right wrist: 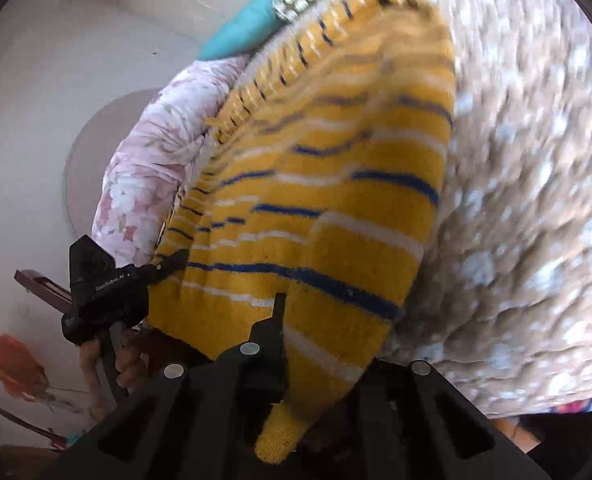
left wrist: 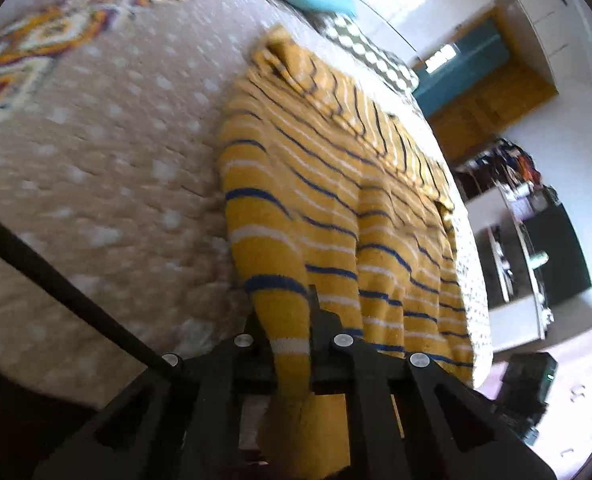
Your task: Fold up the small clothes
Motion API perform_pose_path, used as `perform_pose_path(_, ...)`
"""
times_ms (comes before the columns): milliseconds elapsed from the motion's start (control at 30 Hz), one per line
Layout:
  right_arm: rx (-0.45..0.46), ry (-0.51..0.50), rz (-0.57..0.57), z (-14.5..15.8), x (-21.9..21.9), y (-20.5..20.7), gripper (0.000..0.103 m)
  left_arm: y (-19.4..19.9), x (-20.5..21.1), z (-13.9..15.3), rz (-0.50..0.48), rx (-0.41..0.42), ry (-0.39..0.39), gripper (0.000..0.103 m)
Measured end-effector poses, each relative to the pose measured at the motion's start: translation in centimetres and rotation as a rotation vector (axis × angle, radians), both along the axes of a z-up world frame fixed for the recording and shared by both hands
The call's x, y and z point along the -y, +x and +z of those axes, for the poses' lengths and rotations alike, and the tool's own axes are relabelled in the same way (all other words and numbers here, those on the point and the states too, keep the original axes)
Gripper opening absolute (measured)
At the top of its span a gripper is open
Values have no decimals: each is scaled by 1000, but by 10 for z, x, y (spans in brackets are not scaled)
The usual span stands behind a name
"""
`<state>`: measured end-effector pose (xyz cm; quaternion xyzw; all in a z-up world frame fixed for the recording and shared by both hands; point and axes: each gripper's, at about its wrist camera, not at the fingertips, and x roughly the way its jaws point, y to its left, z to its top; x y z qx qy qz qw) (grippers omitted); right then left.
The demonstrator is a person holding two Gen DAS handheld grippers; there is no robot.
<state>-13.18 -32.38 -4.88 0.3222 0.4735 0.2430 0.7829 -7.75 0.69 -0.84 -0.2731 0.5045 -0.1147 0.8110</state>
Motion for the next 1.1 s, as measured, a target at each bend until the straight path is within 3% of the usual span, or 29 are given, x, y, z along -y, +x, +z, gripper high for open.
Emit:
perform_pose_path(200,72,-37,61,36,18,-28,8,-40,8,36,-70,59,49,8)
perform_pose_path(367,46,-133,147,46,16,-61,8,-70,22,35,-133,63,151,8)
perform_pose_path(533,74,-159,169,54,7,-51,8,-47,5,34,-99,79,119,8)
perform_pose_path(700,206,-207,102,92,4,19,8,42,14,56,-81,188,182,8)
perform_pose_path(867,287,-289,-11,124,0,108,8,148,32,64,-83,207,229,8)
perform_pose_path(1000,261,-335,-65,124,-3,169,8,213,41,47,-78,137,281,9)
perform_pose_path(1100,206,-369,-91,107,-2,204,8,250,40,27,-58,36,228,10)
